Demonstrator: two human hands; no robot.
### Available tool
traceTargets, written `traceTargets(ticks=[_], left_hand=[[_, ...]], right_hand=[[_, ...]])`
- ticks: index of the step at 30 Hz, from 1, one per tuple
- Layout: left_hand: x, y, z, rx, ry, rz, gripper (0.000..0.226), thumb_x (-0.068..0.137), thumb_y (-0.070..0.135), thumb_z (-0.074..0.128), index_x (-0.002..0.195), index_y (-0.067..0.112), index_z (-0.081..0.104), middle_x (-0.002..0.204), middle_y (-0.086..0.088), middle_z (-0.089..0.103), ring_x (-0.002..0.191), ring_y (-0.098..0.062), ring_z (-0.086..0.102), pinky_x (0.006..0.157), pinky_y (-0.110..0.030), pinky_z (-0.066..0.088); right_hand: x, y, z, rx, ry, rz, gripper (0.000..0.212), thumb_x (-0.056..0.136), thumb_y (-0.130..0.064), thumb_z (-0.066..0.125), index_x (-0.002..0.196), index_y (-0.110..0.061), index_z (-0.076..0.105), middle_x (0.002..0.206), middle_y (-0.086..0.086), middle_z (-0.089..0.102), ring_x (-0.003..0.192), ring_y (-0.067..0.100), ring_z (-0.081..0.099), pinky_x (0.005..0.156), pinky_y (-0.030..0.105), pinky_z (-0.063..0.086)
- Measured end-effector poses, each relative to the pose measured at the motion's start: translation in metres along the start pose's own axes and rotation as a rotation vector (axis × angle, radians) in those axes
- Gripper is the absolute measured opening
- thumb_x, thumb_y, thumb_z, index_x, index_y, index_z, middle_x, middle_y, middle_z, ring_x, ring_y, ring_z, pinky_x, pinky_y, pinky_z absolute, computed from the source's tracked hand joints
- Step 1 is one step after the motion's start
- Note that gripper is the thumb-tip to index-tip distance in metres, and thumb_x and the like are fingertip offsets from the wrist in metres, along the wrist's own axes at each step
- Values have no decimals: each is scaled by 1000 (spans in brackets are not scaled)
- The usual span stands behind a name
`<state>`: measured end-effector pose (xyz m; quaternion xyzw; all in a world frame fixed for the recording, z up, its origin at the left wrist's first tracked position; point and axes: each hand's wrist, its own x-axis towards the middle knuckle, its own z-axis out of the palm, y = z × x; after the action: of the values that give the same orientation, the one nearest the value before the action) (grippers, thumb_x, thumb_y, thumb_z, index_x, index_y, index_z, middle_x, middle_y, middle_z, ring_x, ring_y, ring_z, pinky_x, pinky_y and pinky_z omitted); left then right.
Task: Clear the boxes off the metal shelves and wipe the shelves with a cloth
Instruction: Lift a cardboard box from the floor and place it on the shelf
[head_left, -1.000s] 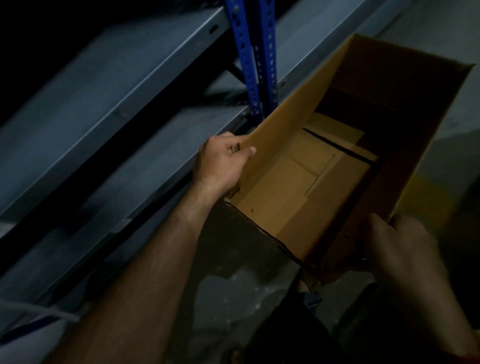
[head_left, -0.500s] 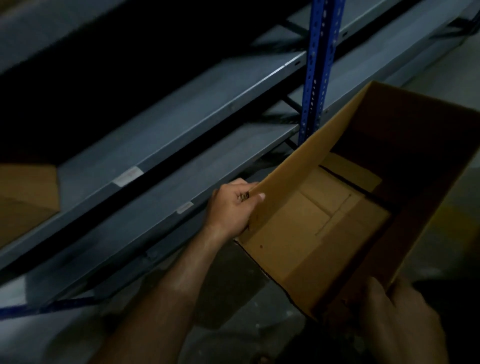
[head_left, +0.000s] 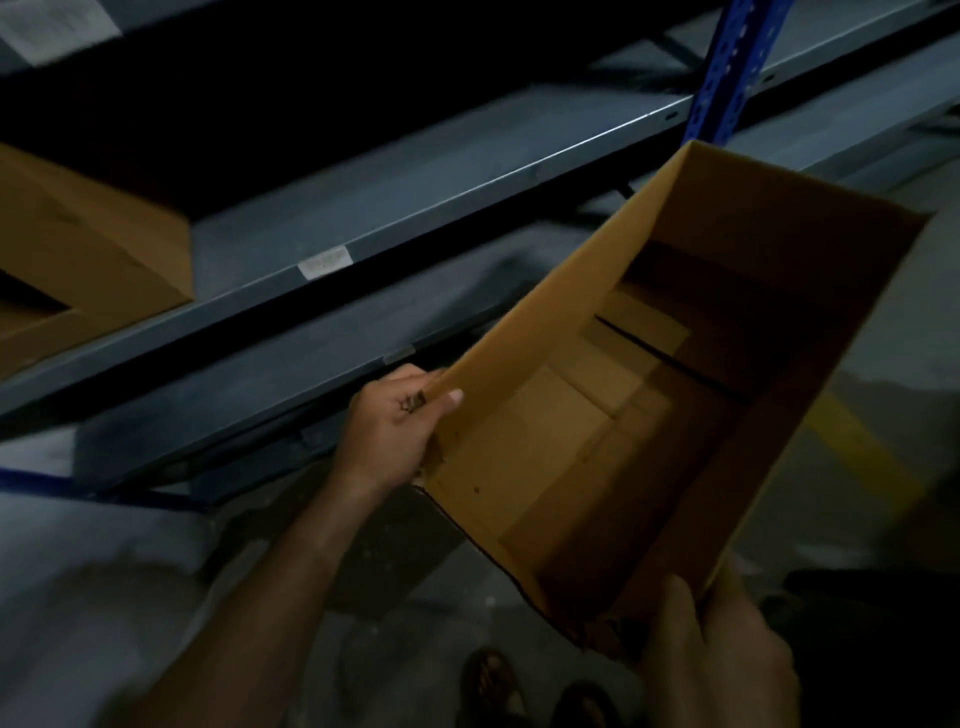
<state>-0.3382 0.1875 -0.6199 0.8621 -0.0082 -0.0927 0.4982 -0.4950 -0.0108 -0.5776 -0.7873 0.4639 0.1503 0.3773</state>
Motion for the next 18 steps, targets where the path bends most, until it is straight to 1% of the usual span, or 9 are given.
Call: traceTargets(ticks=[2, 4, 5, 8, 10, 12, 15, 17, 18], left_hand=[[-9, -7, -8, -16, 42, 7, 17, 96, 22, 65, 93, 38, 69, 93, 1, 65, 81, -6, 63, 68, -20, 51], [-17, -16, -15, -42, 87, -22, 21, 95, 21, 66, 92, 41, 69, 93, -1, 66, 84, -14, 65, 73, -27, 54], [-20, -21, -18, -56, 110, -38, 21, 95, 20, 67, 92, 41, 70, 92, -1, 66, 85, -16, 65, 75, -31, 54], [-27, -33, -30, -60, 155, -48, 24, 95, 17, 67, 93, 40, 70, 91, 2, 66, 82, -10, 65, 74, -28, 51], [-29, -40, -35, -28, 163, -50, 22, 94, 17, 67, 95, 39, 70, 93, 4, 67, 83, -10, 65, 75, -29, 51], [-28, -47, -40, 10, 169, -78, 20, 95, 20, 67, 95, 40, 70, 94, 4, 67, 86, -13, 65, 77, -33, 52], [-32, -58, -49, 33, 190, -112, 23, 95, 19, 66, 91, 41, 67, 95, 3, 67, 87, -15, 65, 77, -34, 52], [-35, -64, -53, 24, 214, -114, 26, 95, 17, 67, 89, 43, 67, 93, 2, 67, 82, -9, 64, 75, -32, 51], [-37, -67, -55, 19, 222, -122, 27, 94, 17, 67, 88, 43, 67, 92, 1, 67, 79, -6, 63, 74, -30, 50]], right_hand=[[-14, -4, 8, 15, -26, -107, 46, 100, -30, 47, 146, -33, 43, 106, 17, 64, 91, 33, 59, 83, 33, 43], [-12, -1, 15, 69, -51, -104, 49, 100, -29, 45, 148, -33, 38, 114, 16, 65, 94, 31, 60, 84, 34, 43], [-10, -3, 16, 58, -63, -103, 49, 101, -29, 44, 149, -33, 37, 117, 15, 65, 91, 29, 57, 84, 34, 42], [-9, -7, 30, 17, -109, -167, 48, 101, -27, 42, 149, -30, 38, 108, 10, 64, 80, 23, 46, 81, 32, 40], [-11, -5, 39, 16, -128, -175, 48, 102, -26, 42, 149, -29, 37, 104, 7, 62, 85, 25, 53, 82, 32, 42], [-12, -3, 49, 12, -143, -180, 48, 102, -26, 43, 149, -30, 37, 110, 6, 65, 96, 26, 61, 84, 31, 44], [-11, -5, 56, 10, -154, -178, 39, 101, -26, 44, 140, -25, 47, 108, 5, 65, 95, 26, 61, 83, 32, 46], [-9, -7, 61, -22, -158, -203, 35, 101, -25, 44, 134, -18, 51, 111, 10, 66, 100, 30, 62, 85, 35, 47], [-9, -7, 64, -45, -166, -214, 36, 101, -26, 44, 135, -16, 50, 114, 12, 66, 104, 31, 61, 86, 35, 47]])
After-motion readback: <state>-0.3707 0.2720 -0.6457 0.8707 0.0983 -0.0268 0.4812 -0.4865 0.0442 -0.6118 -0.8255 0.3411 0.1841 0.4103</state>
